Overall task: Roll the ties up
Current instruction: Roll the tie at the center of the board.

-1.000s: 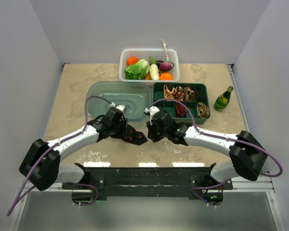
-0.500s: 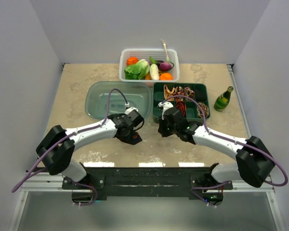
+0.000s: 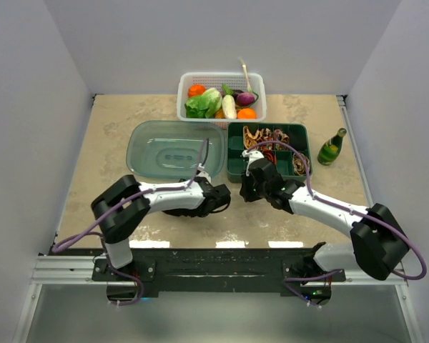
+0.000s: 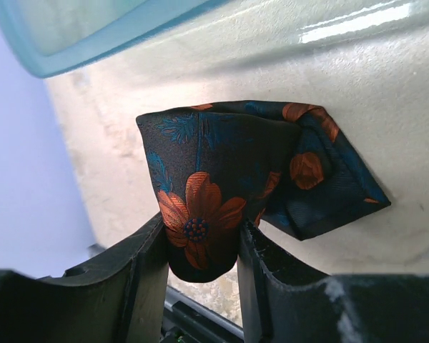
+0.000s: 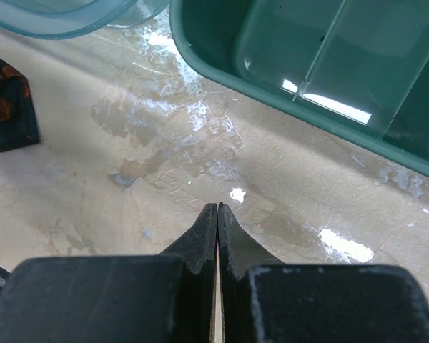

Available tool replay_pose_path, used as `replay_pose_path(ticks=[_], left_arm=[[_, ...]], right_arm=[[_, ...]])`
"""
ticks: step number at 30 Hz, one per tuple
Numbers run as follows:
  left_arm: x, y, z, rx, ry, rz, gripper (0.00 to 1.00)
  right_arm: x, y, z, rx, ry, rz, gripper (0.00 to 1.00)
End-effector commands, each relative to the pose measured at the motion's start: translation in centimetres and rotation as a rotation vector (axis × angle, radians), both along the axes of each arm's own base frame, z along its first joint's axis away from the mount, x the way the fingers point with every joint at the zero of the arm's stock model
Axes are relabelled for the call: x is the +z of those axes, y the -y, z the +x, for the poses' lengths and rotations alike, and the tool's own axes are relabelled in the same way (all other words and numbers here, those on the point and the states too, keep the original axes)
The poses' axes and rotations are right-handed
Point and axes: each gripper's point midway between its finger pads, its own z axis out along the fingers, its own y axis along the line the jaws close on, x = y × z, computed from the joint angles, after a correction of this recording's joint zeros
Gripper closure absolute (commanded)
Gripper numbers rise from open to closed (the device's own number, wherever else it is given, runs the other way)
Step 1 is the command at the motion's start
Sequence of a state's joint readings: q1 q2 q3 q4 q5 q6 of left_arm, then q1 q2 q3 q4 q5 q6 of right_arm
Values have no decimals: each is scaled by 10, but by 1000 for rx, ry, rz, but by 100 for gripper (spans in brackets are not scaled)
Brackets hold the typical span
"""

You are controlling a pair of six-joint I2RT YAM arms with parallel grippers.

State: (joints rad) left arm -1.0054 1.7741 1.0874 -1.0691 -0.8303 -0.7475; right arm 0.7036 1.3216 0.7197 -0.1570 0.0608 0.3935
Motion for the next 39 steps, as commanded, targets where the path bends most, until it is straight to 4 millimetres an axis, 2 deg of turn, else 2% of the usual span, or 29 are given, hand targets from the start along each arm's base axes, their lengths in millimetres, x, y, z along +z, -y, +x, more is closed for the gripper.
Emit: replay_pose_path(ticks=[1, 5, 8, 15, 18, 23, 26, 34, 39], left_arm=[[11, -1, 2, 13, 100, 168, 72], [1, 13, -2, -20, 103, 231, 78], [-5, 25, -3, -36, 101, 193, 77], [-29, 68, -4, -124, 25, -15, 71], [-32, 83, -6, -154, -4, -97, 67], [-30, 96, -9, -195, -37, -176, 50], [-29, 103, -11, -221, -52, -222, 43], [-23, 115, -11, -241, -53, -283, 31], [3, 126, -7, -252, 16, -425, 20]], right_arm=[[6, 4, 5, -32, 19, 32, 100], [8, 10, 6, -55, 28, 35, 100], [12, 14, 6, -69, 35, 44, 100], [12, 17, 7, -78, 35, 42, 100], [10, 17, 6, -77, 27, 40, 100], [8, 17, 6, -76, 22, 39, 100], [7, 15, 6, -68, 18, 43, 100], [7, 11, 5, -51, 10, 55, 100], [13, 8, 5, -21, 20, 63, 100]])
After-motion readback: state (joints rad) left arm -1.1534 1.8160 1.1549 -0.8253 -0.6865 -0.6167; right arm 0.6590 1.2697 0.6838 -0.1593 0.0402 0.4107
